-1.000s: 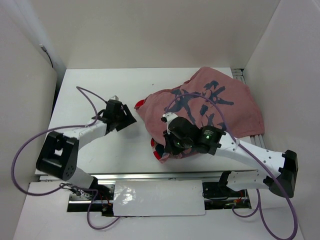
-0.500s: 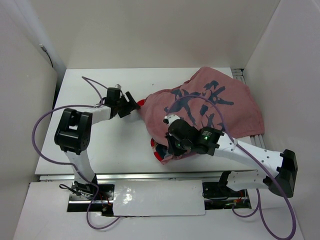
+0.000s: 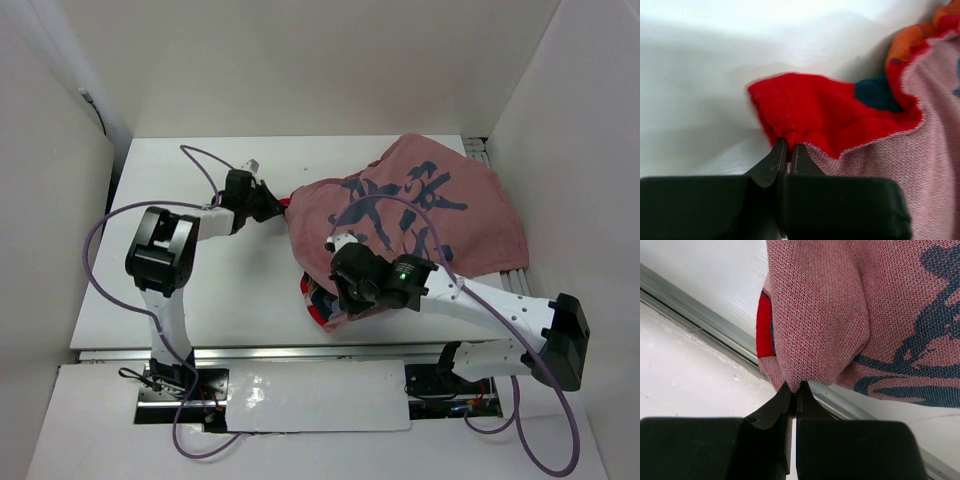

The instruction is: Put the pillow into the pillowcase

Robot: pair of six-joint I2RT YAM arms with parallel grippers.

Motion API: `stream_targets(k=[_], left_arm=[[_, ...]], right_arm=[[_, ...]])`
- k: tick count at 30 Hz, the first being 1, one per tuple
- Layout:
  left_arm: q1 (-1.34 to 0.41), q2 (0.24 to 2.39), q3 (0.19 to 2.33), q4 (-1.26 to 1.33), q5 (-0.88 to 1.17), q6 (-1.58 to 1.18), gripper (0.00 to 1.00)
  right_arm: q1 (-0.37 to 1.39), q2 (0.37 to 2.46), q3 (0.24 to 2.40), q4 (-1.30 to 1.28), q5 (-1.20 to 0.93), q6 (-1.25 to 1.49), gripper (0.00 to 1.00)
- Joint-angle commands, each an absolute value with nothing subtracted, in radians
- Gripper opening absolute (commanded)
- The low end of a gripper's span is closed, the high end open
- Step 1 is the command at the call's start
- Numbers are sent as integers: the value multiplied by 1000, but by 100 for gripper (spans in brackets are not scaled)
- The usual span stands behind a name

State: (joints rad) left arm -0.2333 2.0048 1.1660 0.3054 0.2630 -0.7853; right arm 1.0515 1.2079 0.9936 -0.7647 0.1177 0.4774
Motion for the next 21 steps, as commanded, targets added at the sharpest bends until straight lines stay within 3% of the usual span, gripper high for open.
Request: stream_targets(k=[1, 6, 13, 18, 21], left_arm=[[-230, 1891, 1132, 455, 252, -765, 0], [-163, 1714, 1190, 326, 138, -712, 0], [-46, 1628, 1573, -61, -14, -632, 0], [11, 1785, 1821, -225, -22, -571, 0], [38, 1899, 1930, -337, -23, -571, 0]], right_arm=[[1062, 1218, 989, -787, 161, 469, 0], [1062, 1197, 1067, -730, 115, 430, 0], [1062, 1097, 1190, -595, -132, 298, 0], [1062, 1234, 1154, -502, -248, 226, 0], [1062, 1417, 1141, -319, -455, 129, 0]])
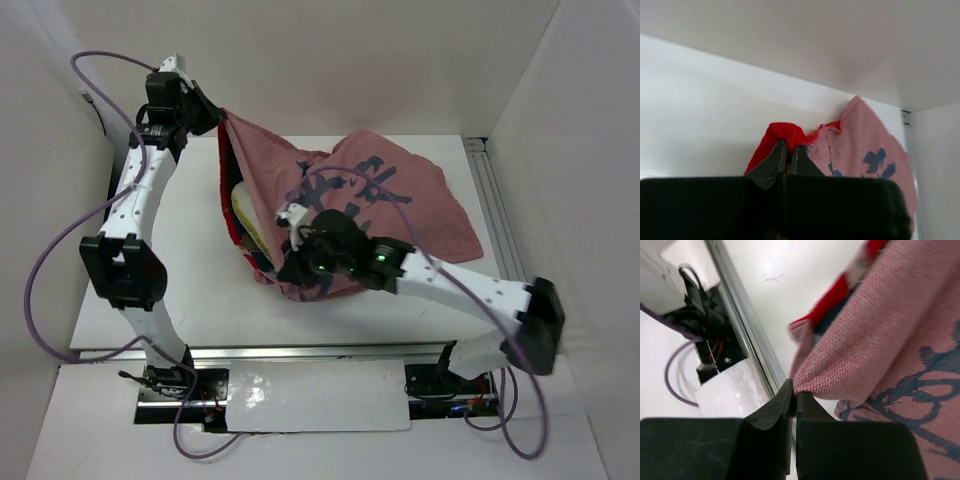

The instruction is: Put the pillow into the pillowcase

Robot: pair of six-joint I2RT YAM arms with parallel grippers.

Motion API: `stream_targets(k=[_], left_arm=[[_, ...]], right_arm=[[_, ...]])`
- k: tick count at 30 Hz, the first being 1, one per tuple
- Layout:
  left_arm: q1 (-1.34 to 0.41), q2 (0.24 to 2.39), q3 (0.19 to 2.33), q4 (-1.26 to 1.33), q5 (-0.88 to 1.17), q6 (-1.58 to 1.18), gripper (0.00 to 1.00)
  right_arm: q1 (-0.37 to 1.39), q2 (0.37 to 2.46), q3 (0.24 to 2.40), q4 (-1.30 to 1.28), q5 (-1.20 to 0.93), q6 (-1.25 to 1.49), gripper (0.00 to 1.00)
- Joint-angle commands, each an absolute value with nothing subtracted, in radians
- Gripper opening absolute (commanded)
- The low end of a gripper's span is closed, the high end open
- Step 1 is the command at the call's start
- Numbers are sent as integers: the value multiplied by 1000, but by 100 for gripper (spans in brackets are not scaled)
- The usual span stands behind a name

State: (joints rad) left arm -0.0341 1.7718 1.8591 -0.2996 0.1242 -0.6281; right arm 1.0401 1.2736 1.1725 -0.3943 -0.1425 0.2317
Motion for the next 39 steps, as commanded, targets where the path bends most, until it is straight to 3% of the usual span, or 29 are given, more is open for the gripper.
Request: stream_targets(k=[1, 3, 7, 9, 10, 11, 12, 13, 15, 17, 25, 28, 33, 39], left_arm=[[57, 1964, 1943, -354, -52, -571, 0], [84, 2018, 1967, -396, -52, -584, 0], [182, 2088, 2003, -448, -8, -635, 0], [219, 2088, 2003, -459, 1, -635, 6], [219, 2076, 2003, -468, 2, -635, 17], [233, 2066, 2012, -478, -11, -635, 36], [233, 2066, 2013, -501, -21, -635, 59], [242, 2054, 2026, -502, -31, -623, 99], [242, 2030, 2036, -517, -43, -609, 99], [242, 2007, 2036, -535, -43, -609, 99], [233, 1884, 1984, -578, 26, -629, 99], [174, 1823, 1886, -578, 38, -620, 99], [-64, 1701, 1535, -496, 6, -630, 99], [-254, 1562, 1186, -293, 43, -675, 99]], right_arm=[[1062, 1475, 1166, -270, -512, 62, 0], [1062, 1697, 1313, -227, -669, 2, 4], [1091, 2145, 1723, -470, -871, -103, 15], [1117, 2222, 1865, -492, -871, -104, 38], [1117, 2223, 1874, -492, -871, -104, 46], [1127, 2200, 1850, -439, -821, -92, 63], [1127, 2133, 1817, -405, -787, -65, 71], [1127, 2090, 1769, -318, -711, -48, 79], [1127, 1999, 1628, -247, -609, -17, 93], [1127, 1878, 1560, -187, -476, 24, 100], [948, 1634, 1375, -244, -325, 135, 100], [832, 1533, 1257, -189, -163, 181, 100], [605, 1476, 1218, -198, -32, 249, 100], [367, 1600, 1247, -242, 58, 273, 100]])
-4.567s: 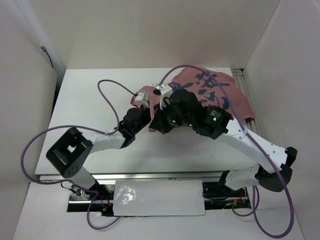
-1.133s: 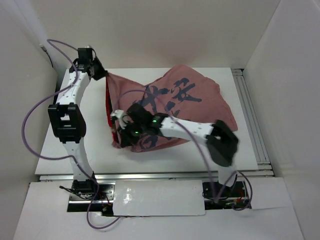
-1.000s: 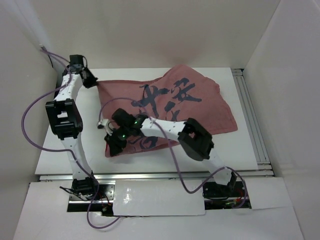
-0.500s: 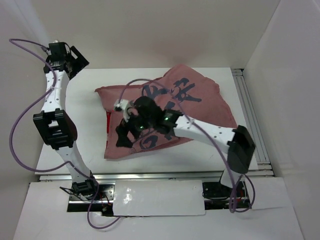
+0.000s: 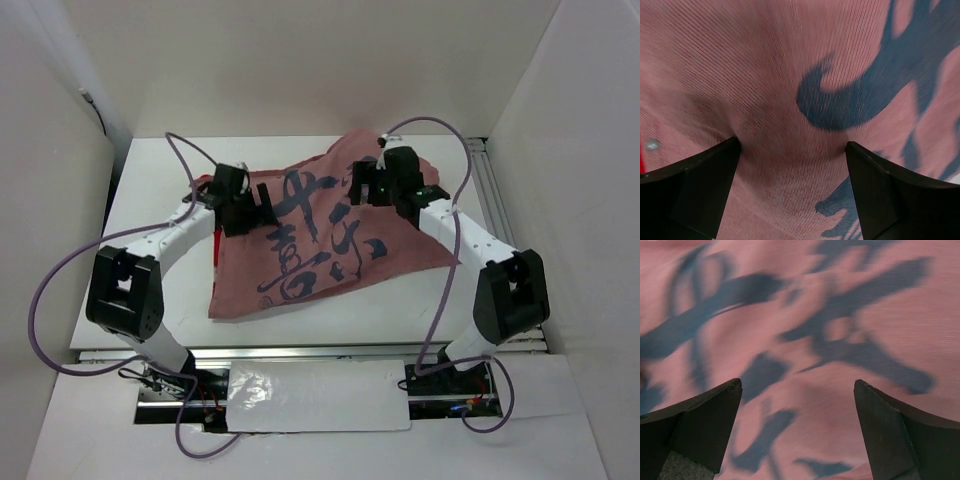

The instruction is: Put the pillow into the pillowcase

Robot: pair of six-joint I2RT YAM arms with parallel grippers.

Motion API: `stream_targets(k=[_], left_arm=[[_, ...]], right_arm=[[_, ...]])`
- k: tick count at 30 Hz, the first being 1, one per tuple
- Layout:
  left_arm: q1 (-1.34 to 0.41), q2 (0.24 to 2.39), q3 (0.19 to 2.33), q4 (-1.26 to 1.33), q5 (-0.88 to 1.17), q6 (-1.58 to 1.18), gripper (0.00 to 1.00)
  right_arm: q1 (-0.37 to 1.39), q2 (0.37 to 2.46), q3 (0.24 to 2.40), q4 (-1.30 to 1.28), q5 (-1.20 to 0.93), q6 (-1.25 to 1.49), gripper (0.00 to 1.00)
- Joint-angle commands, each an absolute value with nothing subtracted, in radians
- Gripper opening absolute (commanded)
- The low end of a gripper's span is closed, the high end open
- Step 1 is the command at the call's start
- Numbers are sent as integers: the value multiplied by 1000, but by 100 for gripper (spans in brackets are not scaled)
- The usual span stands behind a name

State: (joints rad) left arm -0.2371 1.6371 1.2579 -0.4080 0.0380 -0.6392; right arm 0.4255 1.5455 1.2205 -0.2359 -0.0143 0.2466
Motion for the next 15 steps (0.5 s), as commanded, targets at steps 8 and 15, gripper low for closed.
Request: stream_targets(k=[8, 15], left_arm=[[-287, 1797, 1285, -262, -3, -640, 99], [-190, 2037, 1606, -348, 72, -609, 99]], right_arm=[[223, 1742, 1200, -184, -14, 342, 100], [177, 1732, 1250, -202, -32, 342, 100]])
